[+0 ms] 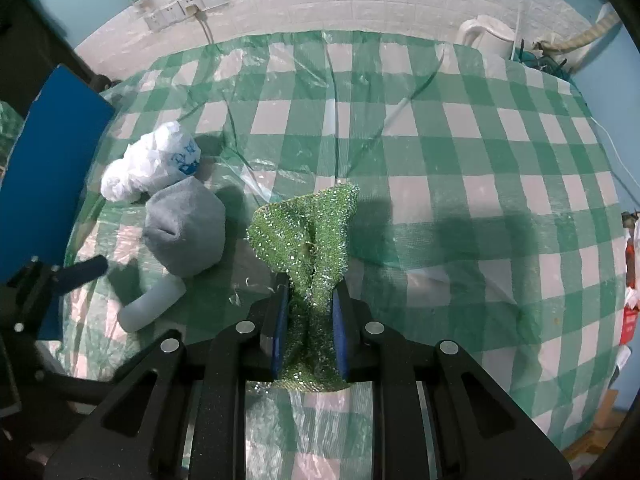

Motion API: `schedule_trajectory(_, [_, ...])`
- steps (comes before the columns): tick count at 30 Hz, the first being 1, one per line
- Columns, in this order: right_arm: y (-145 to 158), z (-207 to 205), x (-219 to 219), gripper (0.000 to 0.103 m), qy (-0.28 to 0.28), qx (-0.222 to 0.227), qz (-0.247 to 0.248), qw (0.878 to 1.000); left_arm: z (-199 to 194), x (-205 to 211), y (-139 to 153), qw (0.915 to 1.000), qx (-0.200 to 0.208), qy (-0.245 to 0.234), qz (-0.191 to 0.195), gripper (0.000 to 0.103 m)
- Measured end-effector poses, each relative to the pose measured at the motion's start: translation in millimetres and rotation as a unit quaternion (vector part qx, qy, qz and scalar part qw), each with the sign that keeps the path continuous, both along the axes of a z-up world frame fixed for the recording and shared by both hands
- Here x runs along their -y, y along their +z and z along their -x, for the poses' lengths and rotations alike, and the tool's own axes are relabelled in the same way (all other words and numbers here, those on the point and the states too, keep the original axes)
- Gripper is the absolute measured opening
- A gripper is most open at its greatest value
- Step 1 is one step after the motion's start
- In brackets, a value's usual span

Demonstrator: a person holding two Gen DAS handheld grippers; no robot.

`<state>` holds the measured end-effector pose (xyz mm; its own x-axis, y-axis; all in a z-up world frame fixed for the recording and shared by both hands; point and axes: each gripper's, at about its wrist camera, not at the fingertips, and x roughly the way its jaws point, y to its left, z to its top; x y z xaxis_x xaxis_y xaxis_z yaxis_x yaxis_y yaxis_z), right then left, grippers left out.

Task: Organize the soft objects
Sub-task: 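Grasp the green glittery mesh sheet with right tool while left grasps white foam tube, then carry the green mesh sheet with right tool while left carries white tube to box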

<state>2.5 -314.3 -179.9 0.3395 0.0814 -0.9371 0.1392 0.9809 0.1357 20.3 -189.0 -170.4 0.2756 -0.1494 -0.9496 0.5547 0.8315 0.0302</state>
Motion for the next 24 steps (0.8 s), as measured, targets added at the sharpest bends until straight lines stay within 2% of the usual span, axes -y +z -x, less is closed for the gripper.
schedule_trajectory(2, [1, 1, 1, 0.018, 0.0, 0.002, -0.002, 1.0, -3, -1, -5, 0.9999, -0.011, 0.005, -0.001, 0.068])
schedule_trajectory(4, [1, -1, 2, 0.018, 0.0, 0.004, -0.006, 1.0, -3, -2, -6, 0.9999, -0.004, 0.008, -0.004, 0.061])
schedule_trajectory(6, [3, 0, -1, 0.018, 0.001, 0.004, -0.01, 1.0, -4, -3, -5, 0.9999, -0.003, 0.01, -0.004, 0.044])
schedule_trajectory(9, [7, 1, -2, 0.018, 0.008, 0.009, -0.012, 1.0, -6, -5, -3, 0.9996, -0.018, 0.013, 0.018, 0.024])
schedule_trajectory(10, [9, 2, -3, 0.018, 0.009, 0.011, -0.012, 1.0, -5, -6, -2, 0.9996, -0.017, 0.014, 0.02, 0.024])
schedule_trajectory(12, [12, 2, -4, 0.018, 0.011, 0.014, -0.013, 1.0, -3, -6, 2, 0.9998, -0.004, 0.011, 0.014, 0.016])
schedule_trajectory(24, [39, 3, -18, 0.018, 0.025, 0.041, -0.011, 0.999, -1, -16, 41, 0.9982, 0.034, 0.028, 0.04, 0.014])
